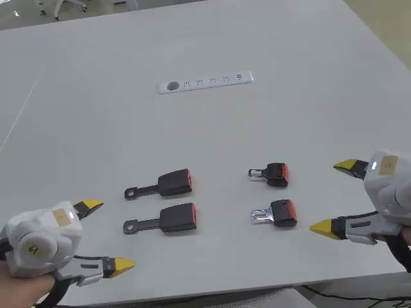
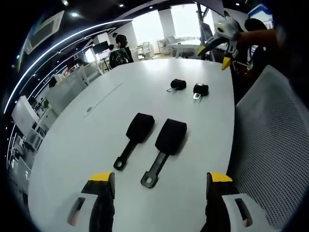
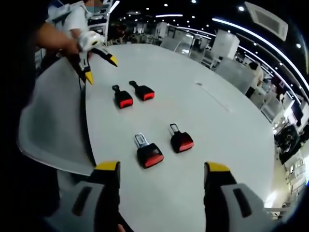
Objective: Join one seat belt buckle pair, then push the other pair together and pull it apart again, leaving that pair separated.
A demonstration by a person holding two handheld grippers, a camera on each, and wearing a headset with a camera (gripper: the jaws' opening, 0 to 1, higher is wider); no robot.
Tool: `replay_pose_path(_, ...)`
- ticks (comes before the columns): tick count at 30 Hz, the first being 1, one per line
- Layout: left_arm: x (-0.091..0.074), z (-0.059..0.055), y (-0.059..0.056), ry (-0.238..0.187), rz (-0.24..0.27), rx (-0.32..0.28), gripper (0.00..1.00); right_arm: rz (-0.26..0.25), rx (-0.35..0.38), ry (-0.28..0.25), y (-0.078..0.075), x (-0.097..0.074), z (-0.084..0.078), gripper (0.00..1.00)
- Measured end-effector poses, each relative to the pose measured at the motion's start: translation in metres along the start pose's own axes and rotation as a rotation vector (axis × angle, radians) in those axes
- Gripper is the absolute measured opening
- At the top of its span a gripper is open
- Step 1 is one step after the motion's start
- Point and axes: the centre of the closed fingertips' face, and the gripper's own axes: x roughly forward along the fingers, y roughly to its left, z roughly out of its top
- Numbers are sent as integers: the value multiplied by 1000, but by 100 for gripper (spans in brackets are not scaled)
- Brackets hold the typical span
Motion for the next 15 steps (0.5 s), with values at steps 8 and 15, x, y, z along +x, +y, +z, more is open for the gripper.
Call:
replay_pose_path(8, 38, 20, -10, -1, -80, 27, 73, 88, -34, 24, 10, 22, 0, 62)
replay_pose_path(15, 68, 20, -26, 58, -180, 25, 62, 175, -102, 70, 20, 46, -15, 53)
